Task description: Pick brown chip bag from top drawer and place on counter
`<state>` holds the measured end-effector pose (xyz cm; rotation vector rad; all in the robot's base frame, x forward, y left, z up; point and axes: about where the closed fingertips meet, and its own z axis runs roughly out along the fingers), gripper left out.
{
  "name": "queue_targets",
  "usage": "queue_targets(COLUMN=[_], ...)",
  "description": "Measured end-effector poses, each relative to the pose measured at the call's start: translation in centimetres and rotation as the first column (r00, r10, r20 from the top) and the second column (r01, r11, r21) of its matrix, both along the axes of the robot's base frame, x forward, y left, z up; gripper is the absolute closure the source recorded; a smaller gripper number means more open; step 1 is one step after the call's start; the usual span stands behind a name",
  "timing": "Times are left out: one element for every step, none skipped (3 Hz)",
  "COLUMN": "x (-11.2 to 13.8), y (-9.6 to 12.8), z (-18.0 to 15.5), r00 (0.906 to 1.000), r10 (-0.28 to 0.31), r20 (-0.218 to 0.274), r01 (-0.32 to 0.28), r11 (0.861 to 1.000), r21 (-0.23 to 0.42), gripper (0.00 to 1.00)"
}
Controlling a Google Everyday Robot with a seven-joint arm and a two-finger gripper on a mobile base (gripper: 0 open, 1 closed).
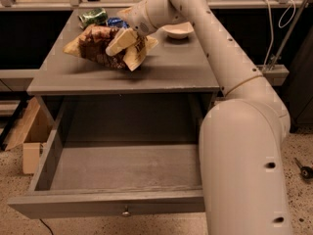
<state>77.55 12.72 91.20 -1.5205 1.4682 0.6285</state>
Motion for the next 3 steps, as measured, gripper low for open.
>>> queue_targets(x=[0.3, 0.1, -0.6], y=[-1.7, -5.3, -9.1], z=[2.5, 7.2, 11.0], r00=[1.0000, 0.9991, 0.9950], r10=[0.002, -0.025, -0.071], r20=[-0.001, 0.035, 0.071], r01=[-0.002, 0.018, 0.053], r11=[0.993, 0.981, 0.972], r21=[0.115, 0.195, 0.228], gripper=[0.00, 0.00, 0.00])
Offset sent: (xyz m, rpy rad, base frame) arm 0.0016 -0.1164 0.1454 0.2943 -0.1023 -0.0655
